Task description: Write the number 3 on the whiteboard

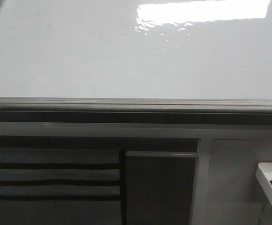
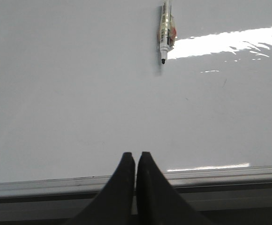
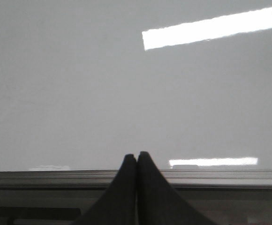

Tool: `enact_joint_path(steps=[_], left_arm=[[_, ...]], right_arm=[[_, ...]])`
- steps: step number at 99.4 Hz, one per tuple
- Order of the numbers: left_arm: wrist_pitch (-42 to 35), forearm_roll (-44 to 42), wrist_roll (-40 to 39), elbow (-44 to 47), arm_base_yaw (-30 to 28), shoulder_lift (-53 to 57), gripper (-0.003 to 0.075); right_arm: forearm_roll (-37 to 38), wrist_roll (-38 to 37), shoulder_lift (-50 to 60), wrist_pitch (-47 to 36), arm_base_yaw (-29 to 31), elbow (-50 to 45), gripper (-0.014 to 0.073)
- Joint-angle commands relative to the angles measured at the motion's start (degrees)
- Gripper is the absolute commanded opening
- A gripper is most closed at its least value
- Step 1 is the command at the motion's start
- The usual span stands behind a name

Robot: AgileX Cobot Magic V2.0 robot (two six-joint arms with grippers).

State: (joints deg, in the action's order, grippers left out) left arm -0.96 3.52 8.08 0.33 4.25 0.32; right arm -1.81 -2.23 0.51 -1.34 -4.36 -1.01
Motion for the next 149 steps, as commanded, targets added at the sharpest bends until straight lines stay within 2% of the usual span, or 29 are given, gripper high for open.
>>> enact_joint_path(steps=[1,109,119,131,149], left_arm=[[-4.7,0.0,-0.8,0.2,-0.1,1.8,-0.0018],[-6.1,0.0,-0.8,0.1,-0.1,1.8,-0.0018],[-5.8,4.0,-0.8,-1.8,-0.1,1.8,-0.0018],[-1.4,7.9,-0.8,-8.0,-0.1,1.4,-0.0018],[14.2,6.9,-0.8,-21.7,-0.1,-5.2,-0.0018]], right_arm=[[0.1,0.0,1.2,-4.8,0.2,-1.1,-0.0074],[0.1,0.0,1.2,-5.8,0.2,-1.1,-0.0074],[0.0,0.0,1.2,-4.7,0.2,0.4,-0.0074],[-0.4,0.0,0.9,2.7,0.2,6.4,-0.0074],[-0.4,0.1,-4.7,15.2,0.2,19.7,-0.0074]])
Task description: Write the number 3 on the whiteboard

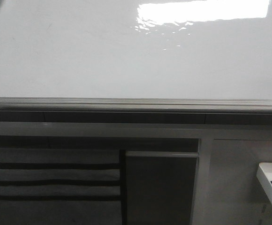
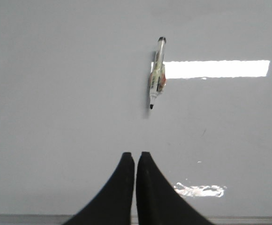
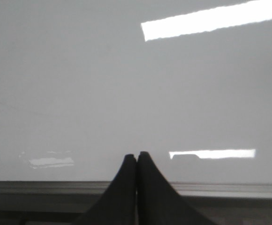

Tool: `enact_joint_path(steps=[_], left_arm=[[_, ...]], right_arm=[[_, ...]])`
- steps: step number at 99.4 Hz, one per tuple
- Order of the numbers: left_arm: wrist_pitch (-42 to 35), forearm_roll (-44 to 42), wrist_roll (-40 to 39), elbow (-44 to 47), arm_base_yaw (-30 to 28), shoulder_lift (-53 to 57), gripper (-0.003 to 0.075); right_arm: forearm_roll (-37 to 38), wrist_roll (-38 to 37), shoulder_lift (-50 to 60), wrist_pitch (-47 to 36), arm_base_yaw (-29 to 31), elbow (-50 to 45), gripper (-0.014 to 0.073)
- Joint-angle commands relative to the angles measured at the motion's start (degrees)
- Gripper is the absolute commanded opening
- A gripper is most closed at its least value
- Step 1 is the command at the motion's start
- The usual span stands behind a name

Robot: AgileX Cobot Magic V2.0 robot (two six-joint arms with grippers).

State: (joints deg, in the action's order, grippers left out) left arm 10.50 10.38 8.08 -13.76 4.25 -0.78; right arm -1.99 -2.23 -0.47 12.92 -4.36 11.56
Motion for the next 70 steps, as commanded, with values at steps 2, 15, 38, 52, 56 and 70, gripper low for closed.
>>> enact_joint_path(steps=[2,15,38,52,56,70], left_arm=[[4.2,-0.3,-0.5,-9.2,-0.1,-5.2,-0.0018],[9.7,-2.4,-0.3,-17.8,-0.1,-12.2,-0.0018],[8.0,-2.4,-0.3,-21.3,-0.1,-17.7,-0.0018],[8.0,-2.4,-0.3,-21.3,-0.1,-17.9,-0.0018],[8.0,-2.4,-0.3,-21.3,-0.1,-17.9,-0.0018],[8.0,-2.4,-0.3,-21.3,-0.1,-17.9,-0.0018]], right_arm=[[-0.2,0.3,-4.5,1.5,0.2,8.1,-0.0074],[-0.2,0.6,-11.9,3.0,0.2,15.9,-0.0074],[-0.2,0.6,-17.3,2.1,0.2,19.4,-0.0074],[-0.2,0.6,-17.3,-3.3,0.2,19.4,-0.0074],[-0.2,0.6,-17.3,-3.7,0.2,19.4,-0.0074],[-0.2,0.6,-17.3,-3.9,0.2,19.4,-0.0074]])
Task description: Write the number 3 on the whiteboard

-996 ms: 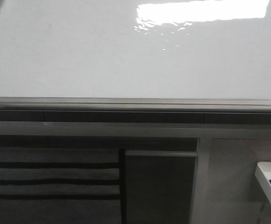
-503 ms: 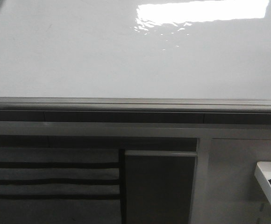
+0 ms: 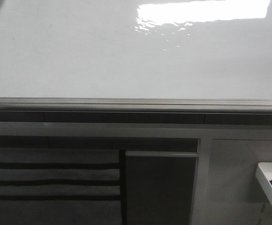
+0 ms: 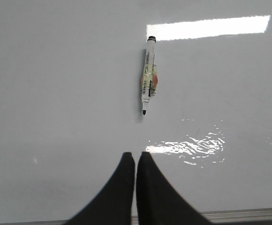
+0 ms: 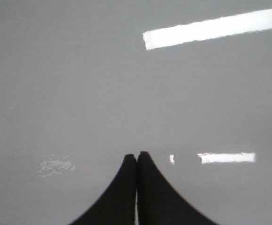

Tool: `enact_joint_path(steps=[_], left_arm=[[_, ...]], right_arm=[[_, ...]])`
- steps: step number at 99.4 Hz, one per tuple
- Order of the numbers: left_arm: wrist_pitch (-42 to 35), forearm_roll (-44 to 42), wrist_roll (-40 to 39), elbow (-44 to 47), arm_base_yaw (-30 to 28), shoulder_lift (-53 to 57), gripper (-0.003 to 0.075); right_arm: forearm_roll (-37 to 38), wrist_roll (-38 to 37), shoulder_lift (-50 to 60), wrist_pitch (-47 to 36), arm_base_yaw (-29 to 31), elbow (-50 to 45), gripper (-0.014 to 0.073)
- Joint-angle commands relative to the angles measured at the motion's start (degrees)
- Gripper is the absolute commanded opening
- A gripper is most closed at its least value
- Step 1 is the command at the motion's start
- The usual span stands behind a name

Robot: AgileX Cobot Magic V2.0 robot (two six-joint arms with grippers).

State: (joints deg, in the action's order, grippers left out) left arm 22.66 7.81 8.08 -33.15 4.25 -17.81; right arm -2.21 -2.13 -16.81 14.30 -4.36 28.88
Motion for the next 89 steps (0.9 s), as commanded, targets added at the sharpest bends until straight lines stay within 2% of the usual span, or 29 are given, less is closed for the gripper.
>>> enact_joint_path(steps=[1,17,24,27,34,44,49,53,66,89], left_arm=[[-4.2,0.2,-0.3,-2.0,-0.1,-0.9,-0.0018],[-4.1,0.2,-0.3,-1.8,-0.1,-0.9,-0.0018],[-4.2,-0.1,-0.3,-1.8,-0.1,-0.9,-0.0009],[-4.2,-0.4,-0.3,-1.8,-0.1,-0.9,0.001],[-4.2,-0.9,-0.3,-1.8,-0.1,-0.9,0.012],[-5.3,-1.4,-0.3,-1.8,-0.1,-0.9,0.036],[-5.7,-1.4,-0.3,-1.8,-0.1,-0.9,0.0456],[-5.8,-1.4,-0.3,-1.8,-0.1,-0.9,0.049],[-5.4,-1.4,-0.3,-1.8,-0.1,-0.9,0.0499],[-5.4,-1.4,-0.3,-1.8,-0.1,-0.9,0.0452]], right_arm=[[0.0,0.5,-1.0,-5.3,0.2,2.0,-0.0074],[0.0,0.5,-1.0,-4.5,0.2,2.0,-0.0071],[0.0,0.5,-1.0,-3.4,0.2,2.0,-0.001],[0.0,0.5,-1.0,-3.3,0.2,2.0,0.0052],[0.0,0.5,-1.0,-3.0,0.2,2.0,0.0212],[0.0,0.5,-1.0,-3.3,0.2,2.0,0.0395],[0.0,0.5,-1.0,-3.3,0.2,2.0,0.0431],[0.0,0.5,-1.0,-3.3,0.2,2.0,0.0437],[0.0,0.5,-1.0,-3.3,0.2,2.0,0.0437],[-0.1,0.5,-1.0,-3.3,0.2,2.0,0.0437]])
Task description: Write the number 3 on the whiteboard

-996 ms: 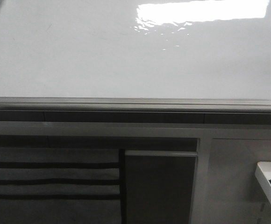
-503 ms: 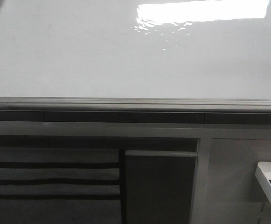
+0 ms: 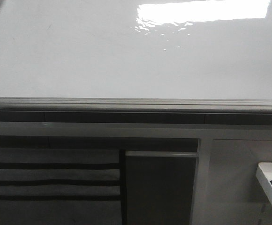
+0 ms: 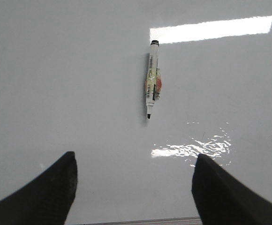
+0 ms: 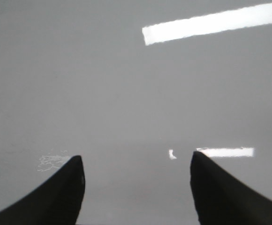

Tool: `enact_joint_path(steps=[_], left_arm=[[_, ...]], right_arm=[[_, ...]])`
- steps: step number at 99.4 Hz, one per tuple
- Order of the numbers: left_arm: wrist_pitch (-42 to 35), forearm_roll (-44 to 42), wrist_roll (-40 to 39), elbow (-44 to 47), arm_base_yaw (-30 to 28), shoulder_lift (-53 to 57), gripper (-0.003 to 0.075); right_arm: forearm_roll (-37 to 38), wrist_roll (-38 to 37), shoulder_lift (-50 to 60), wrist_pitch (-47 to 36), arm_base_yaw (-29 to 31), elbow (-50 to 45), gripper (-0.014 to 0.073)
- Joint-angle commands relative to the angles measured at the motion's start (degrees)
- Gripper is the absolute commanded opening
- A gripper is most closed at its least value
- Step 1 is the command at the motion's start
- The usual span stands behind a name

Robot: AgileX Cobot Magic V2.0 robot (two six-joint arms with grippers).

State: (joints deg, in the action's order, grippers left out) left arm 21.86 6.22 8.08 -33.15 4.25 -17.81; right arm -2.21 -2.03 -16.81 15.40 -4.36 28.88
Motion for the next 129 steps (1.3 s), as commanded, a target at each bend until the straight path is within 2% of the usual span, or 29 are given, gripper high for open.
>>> enact_joint_path(steps=[1,35,51,60,75,87,97,115,129], left_arm=[[-4.6,0.2,-0.3,-1.8,-0.1,-0.9,0.045],[-4.9,0.9,-0.3,-1.8,-0.1,-1.1,0.0363],[-4.1,1.4,-0.3,-1.8,-0.1,-3.0,0.0334],[-3.2,1.4,-0.3,-1.8,-0.1,-5.1,0.0335],[-3.3,1.4,1.5,-2.6,-0.1,-10.5,0.0342],[-4.6,1.4,3.1,-5.0,0.2,-16.3,0.0401],[-5.7,1.4,3.2,-8.2,1.3,-22.1,0.045],[-10.0,1.4,3.2,-14.6,3.0,-34.2,0.0449],[-10.5,1.4,3.2,-20.4,4.1,-43.0,0.0448]], right_arm=[[-0.1,0.4,-1.0,-4.4,0.2,2.0,0.0437],[-0.1,0.5,-1.6,2.0,0.2,2.0,0.0442],[-0.1,1.1,-4.9,4.6,0.2,2.4,0.0532],[-0.1,1.2,-7.1,4.6,0.2,2.4,0.0564],[-0.1,1.5,-10.3,6.8,0.0,4.3,0.0565],[-0.2,2.7,-13.3,9.1,-1.3,7.8,0.0565],[-0.7,2.9,-16.5,10.5,-4.1,10.8,0.0564],[-0.9,2.9,-21.5,9.6,-10.8,13.1,0.0562],[-0.9,2.9,-23.9,7.6,-14.5,13.1,0.0562]])
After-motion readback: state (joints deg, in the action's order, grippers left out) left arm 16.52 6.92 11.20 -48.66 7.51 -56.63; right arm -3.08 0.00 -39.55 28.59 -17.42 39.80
